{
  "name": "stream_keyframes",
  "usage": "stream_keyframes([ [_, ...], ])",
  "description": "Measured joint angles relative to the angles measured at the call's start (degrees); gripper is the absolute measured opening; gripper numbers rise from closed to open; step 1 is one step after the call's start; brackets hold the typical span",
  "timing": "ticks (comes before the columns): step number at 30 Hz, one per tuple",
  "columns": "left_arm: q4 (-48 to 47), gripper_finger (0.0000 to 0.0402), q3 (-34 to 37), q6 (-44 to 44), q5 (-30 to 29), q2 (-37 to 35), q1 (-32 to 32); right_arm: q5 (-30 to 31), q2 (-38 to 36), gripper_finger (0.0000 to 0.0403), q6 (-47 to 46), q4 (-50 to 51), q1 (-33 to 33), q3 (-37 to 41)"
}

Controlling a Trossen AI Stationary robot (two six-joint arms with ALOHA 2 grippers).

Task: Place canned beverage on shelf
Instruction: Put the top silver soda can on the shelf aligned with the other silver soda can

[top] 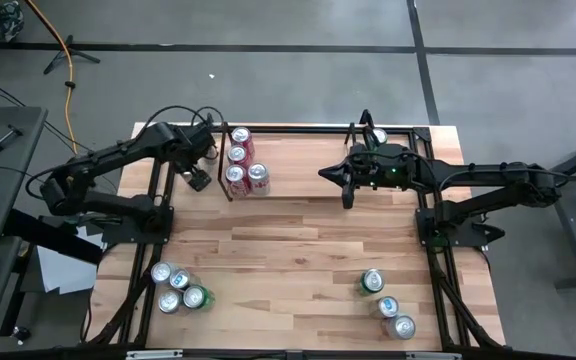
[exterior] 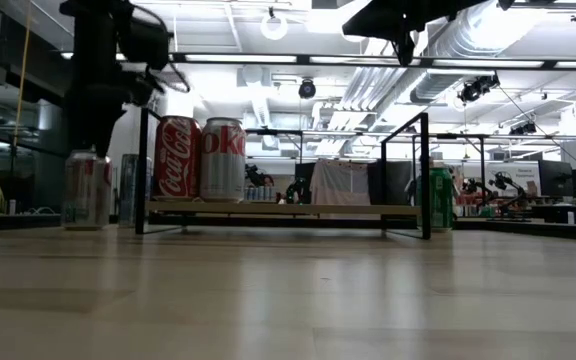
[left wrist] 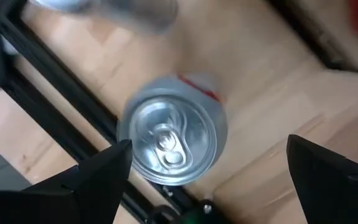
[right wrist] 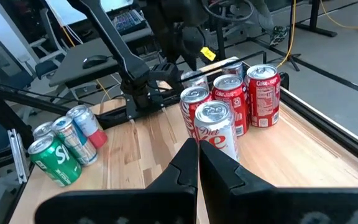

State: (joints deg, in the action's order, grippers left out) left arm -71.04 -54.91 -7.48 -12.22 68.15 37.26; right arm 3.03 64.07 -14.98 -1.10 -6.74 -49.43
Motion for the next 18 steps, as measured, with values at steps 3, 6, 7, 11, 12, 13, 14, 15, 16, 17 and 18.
stream_keyframes([
  [3,0.0,0.0344,-2.5,0.1,-0.5,-0.6,0.0,0.0,0.0,0.0000,0.0,-0.5,0.0,0.0],
  [6,-0.2,0.0344,-4.6,0.6,-1.2,-0.7,0.2,0.0,0.0,0.0000,0.0,-0.5,0.0,0.0],
  [7,-0.2,0.0344,-4.7,1.0,-1.3,-0.7,0.4,0.0,0.0,0.0000,-0.2,-0.5,0.0,0.0],
  [11,-1.4,0.0344,-4.7,4.2,-0.3,0.4,2.2,0.0,0.0,0.0000,-1.4,-0.5,0.0,0.0],
  [12,-1.9,0.0344,-4.7,4.7,0.1,0.9,2.8,0.0,0.0,0.0000,-1.5,-0.5,0.0,0.0],
  [13,-2.1,0.0344,-4.7,5.1,0.1,1.4,3.4,0.0,0.0,0.0000,-1.5,-0.5,0.0,0.0],
  [14,-2.1,0.0344,-4.7,5.4,0.1,1.9,4.1,0.0,0.0,0.0000,-1.5,-0.5,0.0,0.0],
  [15,-2.2,0.0344,-4.7,5.8,0.2,2.5,4.7,0.0,0.0,0.0000,-1.5,-0.5,0.0,0.0],
  [16,-2.3,0.0344,-4.7,6.4,0.4,3.1,5.4,0.0,0.0,0.0000,-1.5,-0.5,0.0,0.0],
  [17,-2.2,0.0344,-4.7,7.1,0.8,3.8,6.2,0.0,0.0,0.0000,-1.5,-0.5,0.0,0.0],
  [18,-2.2,0.0344,-4.7,8.0,1.1,4.5,6.9,0.0,0.0,0.0000,-1.5,-0.5,0.0,0.0],
])
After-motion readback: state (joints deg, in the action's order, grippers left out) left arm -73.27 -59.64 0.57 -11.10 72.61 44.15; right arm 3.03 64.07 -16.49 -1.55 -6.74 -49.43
